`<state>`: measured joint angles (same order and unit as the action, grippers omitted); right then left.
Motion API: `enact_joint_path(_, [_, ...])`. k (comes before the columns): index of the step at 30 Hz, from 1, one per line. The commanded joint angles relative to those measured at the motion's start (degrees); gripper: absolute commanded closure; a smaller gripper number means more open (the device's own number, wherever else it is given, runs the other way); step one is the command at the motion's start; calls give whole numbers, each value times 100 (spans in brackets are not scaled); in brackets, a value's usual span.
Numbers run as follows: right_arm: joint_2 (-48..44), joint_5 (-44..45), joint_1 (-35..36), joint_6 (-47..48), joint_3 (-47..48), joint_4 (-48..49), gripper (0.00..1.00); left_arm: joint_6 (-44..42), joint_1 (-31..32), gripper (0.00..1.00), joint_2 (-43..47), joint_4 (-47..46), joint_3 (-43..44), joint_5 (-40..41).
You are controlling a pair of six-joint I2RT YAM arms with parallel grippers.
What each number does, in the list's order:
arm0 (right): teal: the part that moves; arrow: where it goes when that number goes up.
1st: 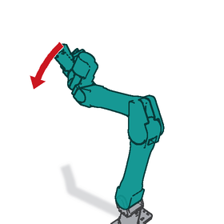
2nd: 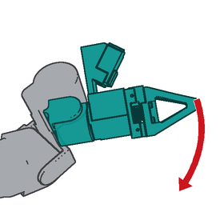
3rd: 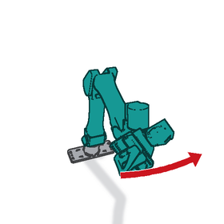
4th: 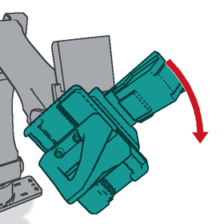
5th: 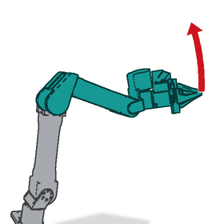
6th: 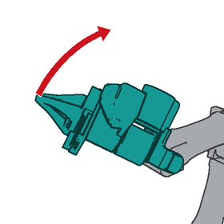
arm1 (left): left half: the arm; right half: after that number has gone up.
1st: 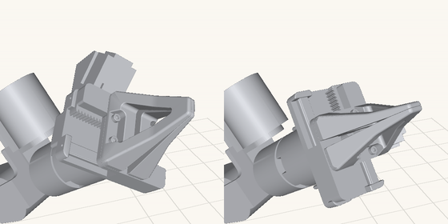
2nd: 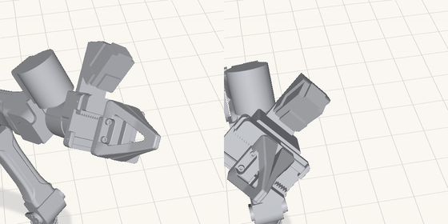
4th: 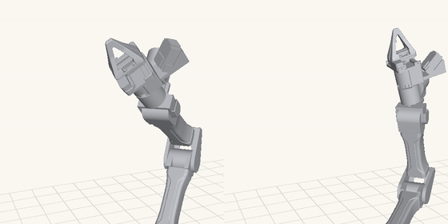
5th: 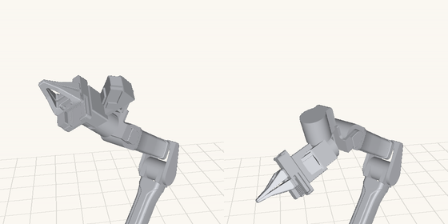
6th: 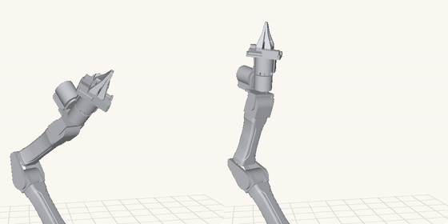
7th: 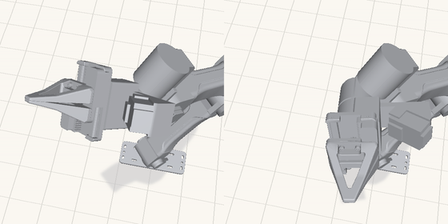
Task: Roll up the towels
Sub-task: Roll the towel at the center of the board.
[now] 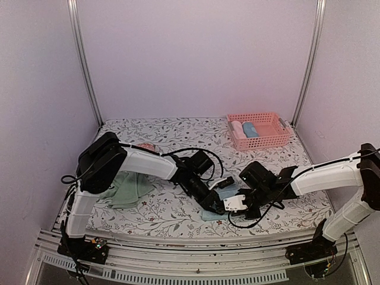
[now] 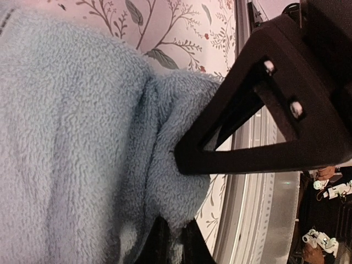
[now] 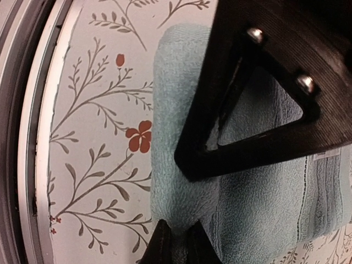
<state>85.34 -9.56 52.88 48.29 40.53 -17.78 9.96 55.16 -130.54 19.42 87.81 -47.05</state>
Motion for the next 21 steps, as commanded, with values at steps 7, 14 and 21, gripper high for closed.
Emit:
enact_joint_path(7, [843,-2167,-771,-298,877,-1642,97,336,-14,65,2251,-2796,-3199,2116])
enact_joint_path(14, [2431,-3849,-1577,-84,2158,-3220,97,-663,1048,62,3372,-3806,-4535,4153])
enact_joint_path(21, [3713,-4367,-1930,263,3290,-4548,97,-2229,1994,59,3244,-3855,-4248,5529])
